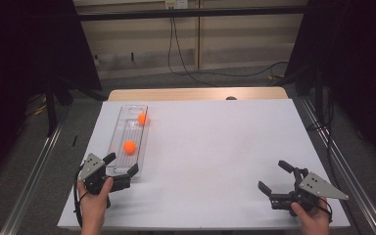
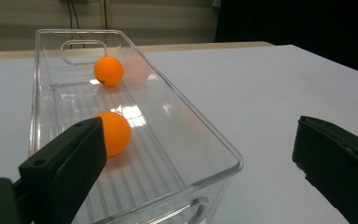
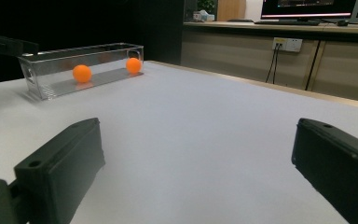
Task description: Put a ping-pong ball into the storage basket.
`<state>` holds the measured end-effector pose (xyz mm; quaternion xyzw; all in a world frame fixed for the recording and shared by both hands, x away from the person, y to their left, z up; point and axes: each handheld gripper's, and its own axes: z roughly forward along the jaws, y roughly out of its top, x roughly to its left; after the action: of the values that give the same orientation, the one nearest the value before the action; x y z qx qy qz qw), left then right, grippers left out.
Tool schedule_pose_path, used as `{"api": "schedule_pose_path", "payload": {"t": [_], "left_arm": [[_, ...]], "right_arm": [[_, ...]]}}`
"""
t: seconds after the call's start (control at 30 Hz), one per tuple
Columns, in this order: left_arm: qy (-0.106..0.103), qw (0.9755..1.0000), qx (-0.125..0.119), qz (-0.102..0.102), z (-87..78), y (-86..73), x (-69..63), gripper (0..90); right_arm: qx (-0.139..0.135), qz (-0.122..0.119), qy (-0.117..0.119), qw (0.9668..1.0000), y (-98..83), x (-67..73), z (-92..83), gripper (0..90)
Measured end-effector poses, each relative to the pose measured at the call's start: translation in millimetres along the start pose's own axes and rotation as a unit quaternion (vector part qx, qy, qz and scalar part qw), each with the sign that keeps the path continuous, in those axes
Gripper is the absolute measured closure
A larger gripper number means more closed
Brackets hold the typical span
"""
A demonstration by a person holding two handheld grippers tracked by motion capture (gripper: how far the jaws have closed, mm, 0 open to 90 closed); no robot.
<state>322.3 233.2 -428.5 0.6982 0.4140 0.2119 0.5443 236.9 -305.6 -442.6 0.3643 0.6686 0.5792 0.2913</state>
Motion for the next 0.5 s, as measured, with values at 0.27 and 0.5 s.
{"api": "schedule_pose_path", "payload": {"t": [0.27, 0.5], "left_arm": [[-0.003, 1.0, -0.008, -0.001, -1.8, -1.4, -0.7, 3.0], [-0.009, 1.0, -0.002, -0.002, -0.1, -2.9, -2.7, 3.0]], "right_arm": [[0.0, 0.0, -0.001, 1.0, 0.1, 0.0, 0.1, 1.8], [0.001, 0.0, 0.0, 1.0, -0.1, -0.6, -0.7, 1.8]]}}
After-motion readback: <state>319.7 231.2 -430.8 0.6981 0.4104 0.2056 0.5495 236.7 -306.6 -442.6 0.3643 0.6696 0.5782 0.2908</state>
